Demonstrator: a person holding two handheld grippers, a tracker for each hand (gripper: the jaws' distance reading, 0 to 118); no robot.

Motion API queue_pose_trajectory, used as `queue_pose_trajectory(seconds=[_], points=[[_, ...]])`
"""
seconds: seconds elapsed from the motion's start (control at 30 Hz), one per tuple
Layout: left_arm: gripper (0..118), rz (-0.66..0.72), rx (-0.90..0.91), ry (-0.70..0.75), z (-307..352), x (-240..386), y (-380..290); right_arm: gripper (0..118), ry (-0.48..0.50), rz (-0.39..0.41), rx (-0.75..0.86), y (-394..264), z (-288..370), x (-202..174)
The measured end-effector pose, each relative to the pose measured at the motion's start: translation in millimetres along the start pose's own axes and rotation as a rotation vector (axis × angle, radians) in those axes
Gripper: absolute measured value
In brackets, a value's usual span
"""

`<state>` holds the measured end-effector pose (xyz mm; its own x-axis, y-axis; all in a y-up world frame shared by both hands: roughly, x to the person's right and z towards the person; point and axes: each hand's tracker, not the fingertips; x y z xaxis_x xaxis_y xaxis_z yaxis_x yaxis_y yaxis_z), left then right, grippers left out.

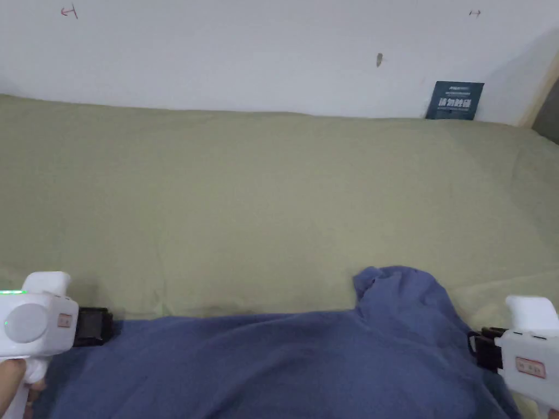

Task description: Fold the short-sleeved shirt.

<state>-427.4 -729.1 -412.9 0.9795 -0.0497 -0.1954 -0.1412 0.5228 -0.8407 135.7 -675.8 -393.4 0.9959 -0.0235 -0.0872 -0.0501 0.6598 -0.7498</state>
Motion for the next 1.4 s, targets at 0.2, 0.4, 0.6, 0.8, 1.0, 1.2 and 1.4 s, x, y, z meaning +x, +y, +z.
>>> queue_pose_trajectory(seconds=[0.2, 0.4, 0.6, 0.8, 1.0, 1.2, 1.4], points=[[47, -0.044, 0.024, -0.052, 32.3, 4.9, -1.2, 0, 0.002, -0.010, -0.017, 15.4, -17.3, 2.1], [4, -0.069, 0.031, -0.035, 27.3, 7.1, -3.8, 56, 0.036, -0.036, -0.110, 38.4, -43.4, 8.7], [4, -0.035, 0.023, -0.056, 23.6, -1.5, -1.6, 103, -0.027, -0.005, -0.170, 43.6, -68.6, 11.8], [4, -0.036, 0.026, -0.057, 34.2, -3.0, -5.3, 0, -0.017, 0.008, -0.165, 40.9, -56.1, 9.5], [4, -0.015, 0.085, -0.090, 82.2, -18.0, -14.3, 0, 0.014, 0.020, -0.061, 41.4, -1.5, 6.5], [4, 0.000, 0.173, -0.137, 158.1, -41.2, -47.5, 0, 0.080, -0.022, 0.040, 25.2, 80.6, 16.0], [4, 0.000, 0.222, -0.156, 212.2, -56.0, -112.8, 0, 0.107, -0.006, 0.103, -25.4, 149.5, 12.2]])
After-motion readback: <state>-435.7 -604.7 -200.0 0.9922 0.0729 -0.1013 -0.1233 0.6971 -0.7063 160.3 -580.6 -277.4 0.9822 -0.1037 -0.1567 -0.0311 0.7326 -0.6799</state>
